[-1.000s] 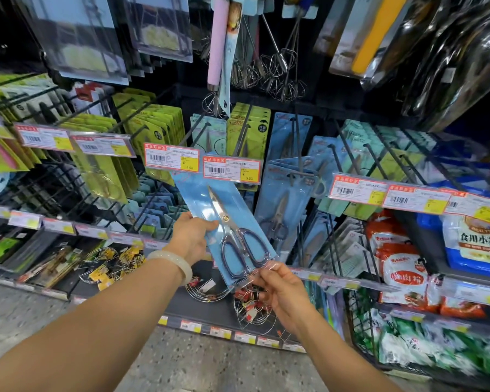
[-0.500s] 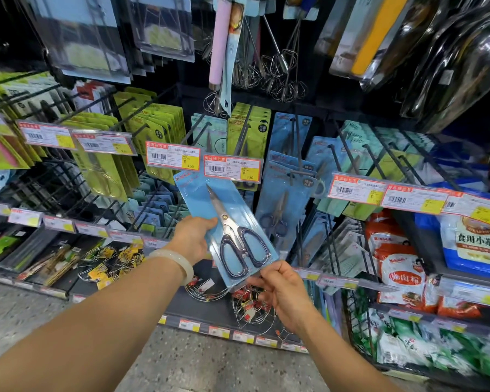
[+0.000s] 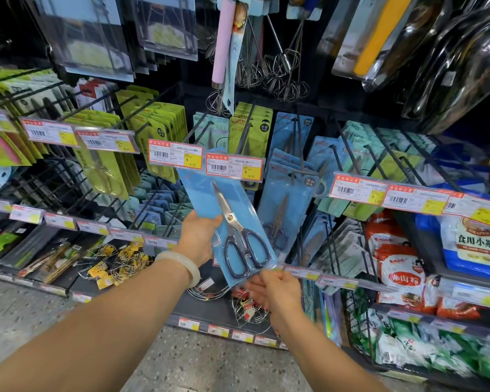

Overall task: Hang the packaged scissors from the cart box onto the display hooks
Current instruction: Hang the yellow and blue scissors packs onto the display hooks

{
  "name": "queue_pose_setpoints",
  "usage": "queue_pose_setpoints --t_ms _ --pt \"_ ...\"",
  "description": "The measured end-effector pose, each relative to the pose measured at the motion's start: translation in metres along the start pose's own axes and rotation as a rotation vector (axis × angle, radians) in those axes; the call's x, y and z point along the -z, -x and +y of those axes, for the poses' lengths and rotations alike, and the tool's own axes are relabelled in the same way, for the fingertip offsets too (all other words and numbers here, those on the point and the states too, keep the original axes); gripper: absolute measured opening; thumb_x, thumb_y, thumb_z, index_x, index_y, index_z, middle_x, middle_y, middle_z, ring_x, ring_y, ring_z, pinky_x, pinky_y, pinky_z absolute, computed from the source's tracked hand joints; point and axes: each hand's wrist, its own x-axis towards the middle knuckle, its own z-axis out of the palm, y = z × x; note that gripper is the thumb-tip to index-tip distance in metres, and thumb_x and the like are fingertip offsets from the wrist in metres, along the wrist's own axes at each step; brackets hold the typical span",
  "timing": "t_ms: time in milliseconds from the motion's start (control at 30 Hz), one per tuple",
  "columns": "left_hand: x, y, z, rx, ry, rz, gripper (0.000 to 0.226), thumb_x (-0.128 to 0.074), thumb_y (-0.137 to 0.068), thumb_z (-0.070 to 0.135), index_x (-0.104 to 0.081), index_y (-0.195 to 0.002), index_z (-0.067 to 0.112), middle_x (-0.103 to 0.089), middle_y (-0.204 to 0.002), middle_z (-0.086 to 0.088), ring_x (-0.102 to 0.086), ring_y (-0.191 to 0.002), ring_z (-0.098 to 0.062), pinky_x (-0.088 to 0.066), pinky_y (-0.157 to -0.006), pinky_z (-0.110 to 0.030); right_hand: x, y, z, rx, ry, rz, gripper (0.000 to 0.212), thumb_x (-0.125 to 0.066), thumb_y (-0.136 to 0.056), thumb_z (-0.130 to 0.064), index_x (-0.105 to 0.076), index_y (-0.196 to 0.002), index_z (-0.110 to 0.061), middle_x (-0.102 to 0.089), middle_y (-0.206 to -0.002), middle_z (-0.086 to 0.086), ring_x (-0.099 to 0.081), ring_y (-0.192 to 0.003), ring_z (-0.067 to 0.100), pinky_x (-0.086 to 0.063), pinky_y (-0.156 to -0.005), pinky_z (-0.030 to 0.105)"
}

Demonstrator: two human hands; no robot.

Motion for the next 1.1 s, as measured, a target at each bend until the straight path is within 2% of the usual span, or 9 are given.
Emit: queue_pose_setpoints --t_ms 133,267,367,433,600,667,767,867,1100 --pt "0.001 -0.003 0.001 -0.015 0.017 0.017 0.035 -0.051 -0.091 -0.008 -0.052 -0.125 0.001 -0.062 -0.118 -0.015 -0.062 -0.084 -0.026 -0.050 -0.074 -0.039 0.003 -0.002 -0.003 -0.048 -0.109 -0.051 0.022 -0.057 -0.086 0.005 -0.049 -0.106 0.001 -0.067 -0.080 0.018 -0.066 -0.055 0.017 -0.046 -0.039 0.019" --pt "0.005 -0.010 0.003 0.022 0.052 0.007 0.031 -0.052 -0.091 -0.006 -0.054 -0.119 0.006 -0.063 -0.113 -0.014 -0.062 -0.084 -0.027 -0.052 -0.081 -0.045 0.009 -0.003 -0.005 -0.046 -0.187 -0.196 0.025 -0.060 -0.084 0.004 -0.047 -0.100 -0.009 -0.070 -0.082 0.010 -0.067 -0.061 0.013 -0.043 -0.041 0.019" --pt "0.005 -0.014 0.001 0.068 0.043 0.011 0.026 -0.054 -0.091 -0.004 -0.051 -0.114 0.008 -0.062 -0.106 -0.015 -0.061 -0.076 -0.025 -0.052 -0.073 -0.043 0.009 -0.003 -0.006 -0.004 -0.081 -0.187 0.016 -0.054 -0.087 0.004 -0.050 -0.082 -0.010 -0.066 -0.074 0.008 -0.062 -0.062 0.012 -0.038 -0.040 0.018" --pt "0.006 -0.017 -0.002 0.106 0.049 0.021 0.026 -0.054 -0.091 -0.004 -0.050 -0.115 0.007 -0.061 -0.109 -0.017 -0.060 -0.077 -0.026 -0.052 -0.081 -0.050 0.008 -0.004 -0.006 0.034 -0.026 -0.156 0.018 -0.050 -0.088 0.004 -0.047 -0.078 -0.010 -0.064 -0.077 0.010 -0.056 -0.063 0.015 -0.033 -0.038 0.018" --pt "0.009 -0.020 -0.007 0.147 0.027 0.013 0.039 -0.055 -0.091 -0.002 -0.047 -0.128 0.001 -0.060 -0.123 -0.022 -0.062 -0.100 -0.037 -0.045 -0.092 -0.064 0.007 -0.001 -0.005 0.103 0.026 -0.152 0.022 -0.049 -0.088 0.005 -0.046 -0.075 -0.013 -0.057 -0.074 0.009 -0.041 -0.051 0.013 -0.031 -0.036 0.016" --pt "0.008 -0.019 -0.006 0.141 0.022 0.013 0.039 -0.056 -0.090 -0.003 -0.047 -0.129 0.001 -0.060 -0.124 -0.022 -0.061 -0.103 -0.037 -0.045 -0.093 -0.063 0.008 -0.001 -0.005 0.117 0.039 -0.168 0.022 -0.048 -0.088 0.007 -0.047 -0.076 -0.012 -0.061 -0.076 0.009 -0.045 -0.051 0.013 -0.037 -0.041 0.017" --pt "0.004 -0.016 -0.004 0.115 0.012 0.013 0.034 -0.054 -0.090 -0.005 -0.048 -0.123 0.000 -0.061 -0.117 -0.021 -0.062 -0.092 -0.033 -0.046 -0.095 -0.058 0.011 -0.004 -0.002 0.119 0.023 -0.201 0.013 -0.052 -0.088 0.006 -0.050 -0.085 -0.007 -0.066 -0.094 0.020 -0.061 -0.072 0.024 -0.053 -0.060 0.026" --pt "0.003 -0.017 -0.003 0.107 -0.012 0.015 0.018 -0.056 -0.090 -0.004 -0.048 -0.101 0.008 -0.061 -0.105 -0.019 -0.061 -0.077 -0.029 -0.047 -0.091 -0.060 0.014 -0.005 -0.001 0.105 -0.032 -0.271 0.014 -0.057 -0.089 -0.004 -0.050 -0.101 -0.004 -0.068 -0.106 0.020 -0.069 -0.091 0.030 -0.058 -0.081 0.039" --pt "0.000 -0.017 -0.001 0.057 -0.013 -0.026 0.016 -0.054 -0.091 -0.004 -0.054 -0.095 0.011 -0.064 -0.108 -0.016 -0.062 -0.083 -0.028 -0.048 -0.091 -0.057 0.013 -0.005 0.005 0.114 -0.027 -0.314 0.022 -0.051 -0.089 0.009 -0.042 -0.105 -0.004 -0.065 -0.102 0.027 -0.072 -0.070 0.019 -0.057 -0.057 0.024"
